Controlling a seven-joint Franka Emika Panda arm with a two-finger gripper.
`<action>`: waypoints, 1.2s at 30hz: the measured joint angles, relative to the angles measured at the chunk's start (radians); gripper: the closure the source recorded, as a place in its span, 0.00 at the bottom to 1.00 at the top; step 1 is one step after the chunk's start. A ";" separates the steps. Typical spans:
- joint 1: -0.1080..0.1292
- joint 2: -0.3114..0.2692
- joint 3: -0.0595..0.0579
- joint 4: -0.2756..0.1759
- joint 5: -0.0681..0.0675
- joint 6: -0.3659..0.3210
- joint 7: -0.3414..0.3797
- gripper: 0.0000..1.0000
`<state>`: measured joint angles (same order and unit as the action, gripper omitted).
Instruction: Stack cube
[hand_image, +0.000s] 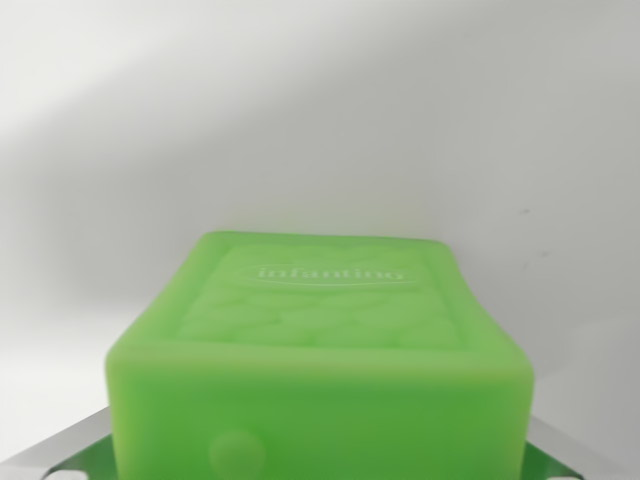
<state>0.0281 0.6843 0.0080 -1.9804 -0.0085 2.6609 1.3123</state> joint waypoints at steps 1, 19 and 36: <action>0.000 0.000 0.000 0.000 0.000 0.000 0.000 1.00; 0.000 -0.036 0.000 -0.011 0.000 -0.020 0.000 1.00; 0.000 -0.133 0.000 -0.035 0.000 -0.091 0.000 1.00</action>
<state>0.0281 0.5510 0.0080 -2.0154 -0.0085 2.5695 1.3123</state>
